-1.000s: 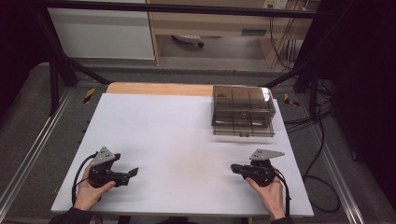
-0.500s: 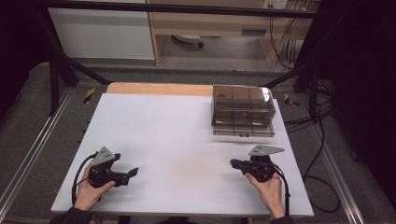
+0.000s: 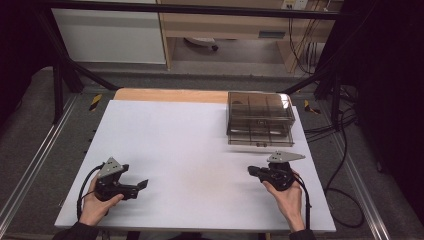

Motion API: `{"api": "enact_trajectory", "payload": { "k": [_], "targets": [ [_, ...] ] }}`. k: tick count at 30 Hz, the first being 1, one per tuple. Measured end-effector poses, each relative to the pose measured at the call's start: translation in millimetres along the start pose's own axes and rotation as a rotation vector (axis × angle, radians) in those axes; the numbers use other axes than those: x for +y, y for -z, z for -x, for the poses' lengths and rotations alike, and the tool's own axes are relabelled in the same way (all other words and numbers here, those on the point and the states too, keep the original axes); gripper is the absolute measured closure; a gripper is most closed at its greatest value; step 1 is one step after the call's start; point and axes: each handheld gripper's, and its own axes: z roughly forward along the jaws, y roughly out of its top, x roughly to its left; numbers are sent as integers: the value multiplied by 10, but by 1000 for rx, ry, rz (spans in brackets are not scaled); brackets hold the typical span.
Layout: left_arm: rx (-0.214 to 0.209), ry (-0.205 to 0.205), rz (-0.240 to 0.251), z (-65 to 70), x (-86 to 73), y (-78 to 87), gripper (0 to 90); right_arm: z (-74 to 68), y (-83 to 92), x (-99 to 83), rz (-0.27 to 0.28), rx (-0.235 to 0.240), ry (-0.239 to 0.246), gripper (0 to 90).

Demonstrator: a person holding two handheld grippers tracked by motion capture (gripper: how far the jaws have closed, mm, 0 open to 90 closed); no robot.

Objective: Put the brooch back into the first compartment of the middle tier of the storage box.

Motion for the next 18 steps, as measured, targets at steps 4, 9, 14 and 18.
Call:
{"api": "enact_trajectory", "payload": {
  "k": [4,9,14,18],
  "targets": [
    [0,-1,0,1,0,0,49,13,0,37,8,-11,2,889],
    [1,-3,-1,3,0,-1,49,22,1,72,9,-16,0,889],
    [0,-3,0,2,0,0,49,35,-15,116,15,-24,4,889],
    [2,-1,0,0,0,1,49,48,-34,147,15,-33,10,889]
  ]
}}
